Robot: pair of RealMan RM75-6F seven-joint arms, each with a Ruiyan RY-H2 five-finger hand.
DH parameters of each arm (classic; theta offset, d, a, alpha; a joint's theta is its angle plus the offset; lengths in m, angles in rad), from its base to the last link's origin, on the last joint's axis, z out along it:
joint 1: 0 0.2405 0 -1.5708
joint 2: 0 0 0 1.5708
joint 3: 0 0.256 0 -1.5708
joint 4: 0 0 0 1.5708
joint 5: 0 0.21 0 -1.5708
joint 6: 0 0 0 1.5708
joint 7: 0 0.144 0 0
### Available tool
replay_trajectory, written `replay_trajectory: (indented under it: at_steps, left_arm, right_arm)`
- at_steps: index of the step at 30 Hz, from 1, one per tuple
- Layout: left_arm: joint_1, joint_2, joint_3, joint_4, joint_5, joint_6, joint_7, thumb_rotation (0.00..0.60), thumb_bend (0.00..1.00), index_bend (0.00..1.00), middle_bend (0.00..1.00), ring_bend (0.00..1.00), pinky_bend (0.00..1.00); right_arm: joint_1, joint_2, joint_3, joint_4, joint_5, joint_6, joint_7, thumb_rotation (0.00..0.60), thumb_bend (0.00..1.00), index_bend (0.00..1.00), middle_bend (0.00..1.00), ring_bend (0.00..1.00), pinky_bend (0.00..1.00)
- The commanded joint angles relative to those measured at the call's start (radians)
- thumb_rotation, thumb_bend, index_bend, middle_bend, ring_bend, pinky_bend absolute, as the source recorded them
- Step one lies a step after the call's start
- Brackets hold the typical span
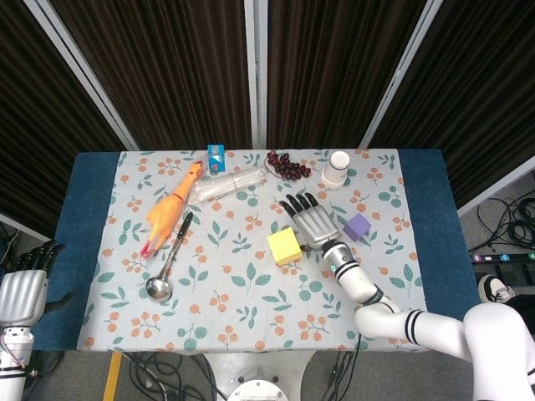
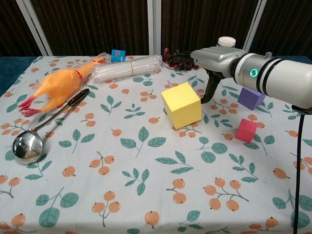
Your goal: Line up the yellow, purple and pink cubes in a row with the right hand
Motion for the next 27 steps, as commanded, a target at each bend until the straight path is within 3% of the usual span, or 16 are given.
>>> replay_trajectory:
  at_steps: [1,20,27]
  left_arm:
    - [0.000,0.000,0.001,-0.001,0.001,0.001,0.000,0.600,0.09,0.22,0.23,0.18,0.21]
    - [0.000,0.002,0.006,0.000,0.005,-0.003,-0.007,0.600,0.09,0.22,0.23,0.18,0.21]
    - [0.003,0.003,0.007,0.001,0.005,-0.002,-0.011,0.600,0.09,0.22,0.23,0.18,0.21]
  right_arm:
    - [-0.010,0.005,-0.009,-0.018,-0.008,0.011,0.005,0.600,0.00,0.00,0.00,0.00,0.00]
    - [-0.054,0.009,-0.049,-0.072,-0.046,0.063,-0.002,0.600,0.00,0.00,0.00,0.00,0.00]
    - [-0.096,0.115,-0.056,-0.146,-0.067,0.119,-0.014,0.600,0.02,0.01,0.01,0.00,0.00]
